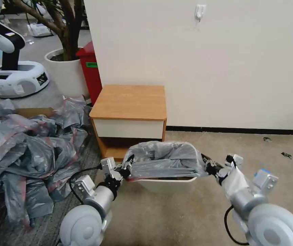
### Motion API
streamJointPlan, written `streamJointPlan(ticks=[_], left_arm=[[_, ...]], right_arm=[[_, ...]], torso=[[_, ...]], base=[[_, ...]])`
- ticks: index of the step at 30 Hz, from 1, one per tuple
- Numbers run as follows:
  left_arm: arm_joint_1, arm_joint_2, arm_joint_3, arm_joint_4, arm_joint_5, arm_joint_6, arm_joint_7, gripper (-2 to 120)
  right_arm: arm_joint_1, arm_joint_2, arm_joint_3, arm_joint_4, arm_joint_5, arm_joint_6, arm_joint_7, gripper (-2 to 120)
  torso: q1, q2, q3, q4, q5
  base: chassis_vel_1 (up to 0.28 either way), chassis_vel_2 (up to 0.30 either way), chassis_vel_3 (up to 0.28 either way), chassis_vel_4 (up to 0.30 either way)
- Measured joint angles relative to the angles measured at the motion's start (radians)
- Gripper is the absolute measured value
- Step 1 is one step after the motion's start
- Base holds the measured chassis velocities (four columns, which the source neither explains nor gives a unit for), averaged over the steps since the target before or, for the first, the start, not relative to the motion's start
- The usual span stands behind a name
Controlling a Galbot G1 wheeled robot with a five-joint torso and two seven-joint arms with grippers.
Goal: Pick up the garbage bag from the table and place it over the trash can.
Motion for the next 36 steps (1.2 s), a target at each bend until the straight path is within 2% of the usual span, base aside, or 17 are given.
streamJointPlan(ticks=[4,6,12,15,16,20,24,36], left_arm=[[-0.01,0.0,-0.005,-0.001,-0.035,0.009,-0.024,7],[-0.025,0.0,-0.008,-0.002,-0.062,0.015,-0.055,7],[-0.038,0.001,-0.007,-0.005,-0.098,0.025,-0.078,7],[-0.045,0.004,-0.006,-0.018,-0.152,0.037,-0.097,7],[-0.045,0.004,-0.006,-0.018,-0.152,0.037,-0.097,7],[-0.062,0.009,-0.014,-0.028,-0.221,0.053,-0.112,7],[-0.063,0.01,-0.023,-0.034,-0.249,0.064,-0.114,7],[-0.056,0.016,-0.055,-0.064,-0.316,0.095,-0.115,7]], right_arm=[[-0.023,0.009,-0.014,0.021,-0.034,0.009,-0.003,0],[-0.037,0.031,-0.034,0.026,-0.08,0.019,-0.011,0],[-0.038,0.074,-0.052,-0.051,-0.194,0.078,-0.094,0],[-0.035,0.099,-0.05,-0.142,-0.301,0.179,-0.222,0],[-0.035,0.099,-0.05,-0.142,-0.301,0.179,-0.222,0],[-0.024,0.111,-0.035,-0.258,-0.441,0.362,-0.391,0],[-0.001,0.113,-0.031,-0.319,-0.481,0.426,-0.439,0],[0.048,0.12,-0.028,-0.454,-0.601,0.49,-0.489,0]], torso=[[0.0,0.0,0.0,0.0001,-0.0001],[0.0,0.0,0.0,0.0,-0.0001],[0.0,0.0,0.0,0.0,0.0],[0.0,0.0,0.0,0.0001,0.0001],[0.0,0.0,0.0,0.0001,0.0001],[0.0,0.0,0.0,-0.0001,0.0001],[0.0,0.0,0.0,0.0,0.0],[0.0,0.0,0.0,0.0001,0.0001]], base=[[0.0,0.0,0.0,0.0],[0.0,0.0,0.0,0.0],[0.0,0.0,0.0,0.0],[0.0,0.0,0.0,0.0],[0.0,0.0,0.0,0.0],[0.0,0.0,0.0,0.0],[0.0,0.0,0.0,0.0],[0.0,0.0,0.0,0.0]])
